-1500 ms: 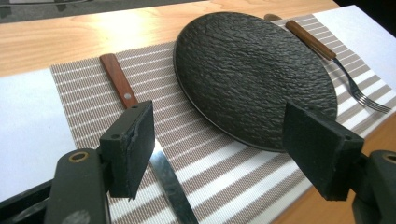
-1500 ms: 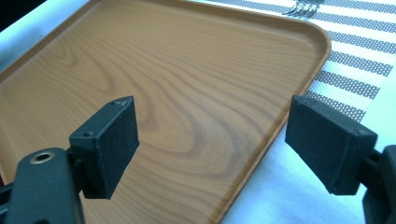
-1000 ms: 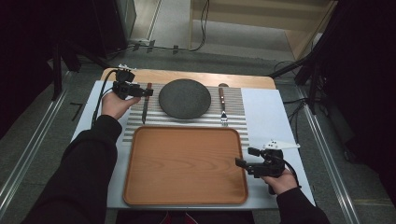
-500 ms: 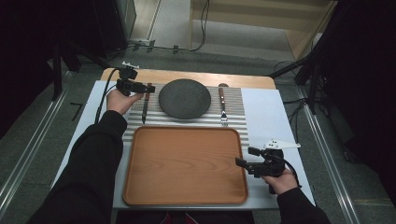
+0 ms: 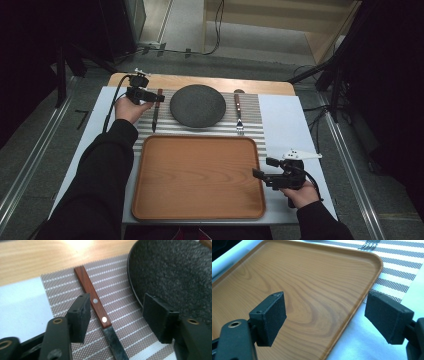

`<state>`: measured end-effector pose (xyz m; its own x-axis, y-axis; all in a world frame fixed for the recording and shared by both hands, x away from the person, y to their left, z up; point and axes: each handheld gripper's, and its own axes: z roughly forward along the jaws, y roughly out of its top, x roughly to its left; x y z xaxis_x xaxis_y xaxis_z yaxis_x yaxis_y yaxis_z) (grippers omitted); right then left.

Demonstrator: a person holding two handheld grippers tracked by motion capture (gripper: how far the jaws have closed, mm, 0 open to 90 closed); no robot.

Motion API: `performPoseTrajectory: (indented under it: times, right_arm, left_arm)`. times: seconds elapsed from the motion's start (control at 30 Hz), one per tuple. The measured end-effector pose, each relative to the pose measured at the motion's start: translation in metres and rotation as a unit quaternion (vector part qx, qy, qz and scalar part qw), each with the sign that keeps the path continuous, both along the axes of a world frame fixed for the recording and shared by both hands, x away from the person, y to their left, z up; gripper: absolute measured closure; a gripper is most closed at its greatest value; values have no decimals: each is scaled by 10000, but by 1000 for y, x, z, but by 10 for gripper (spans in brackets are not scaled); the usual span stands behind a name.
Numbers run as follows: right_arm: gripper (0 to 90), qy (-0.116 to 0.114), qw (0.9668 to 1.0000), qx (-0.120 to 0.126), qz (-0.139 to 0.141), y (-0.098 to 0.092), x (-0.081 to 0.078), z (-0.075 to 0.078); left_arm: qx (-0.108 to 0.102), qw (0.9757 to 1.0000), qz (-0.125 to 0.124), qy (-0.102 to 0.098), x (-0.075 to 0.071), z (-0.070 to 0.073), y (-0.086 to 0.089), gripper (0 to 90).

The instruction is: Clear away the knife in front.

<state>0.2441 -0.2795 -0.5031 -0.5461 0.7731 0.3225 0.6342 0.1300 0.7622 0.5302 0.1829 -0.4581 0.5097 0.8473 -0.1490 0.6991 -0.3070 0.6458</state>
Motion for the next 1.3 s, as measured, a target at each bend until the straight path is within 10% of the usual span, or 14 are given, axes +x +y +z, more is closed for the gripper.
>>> performPoseTrajectory:
  times: [0.63,1.07,1.3]
  right_arm:
    - [154,-9,10000,0,7,1,0,1]
    - [154,-11,10000,-35,-1,2,1,0]
    - [154,-16,10000,-18,-19,2,1,1]
  left_arm:
    - [551,9963,134,643,6,-24,-7,584]
    - [649,9955,683,73,-6,-32,-15,731]
    - [444,9946,924,131,-5,-32,-12,773]
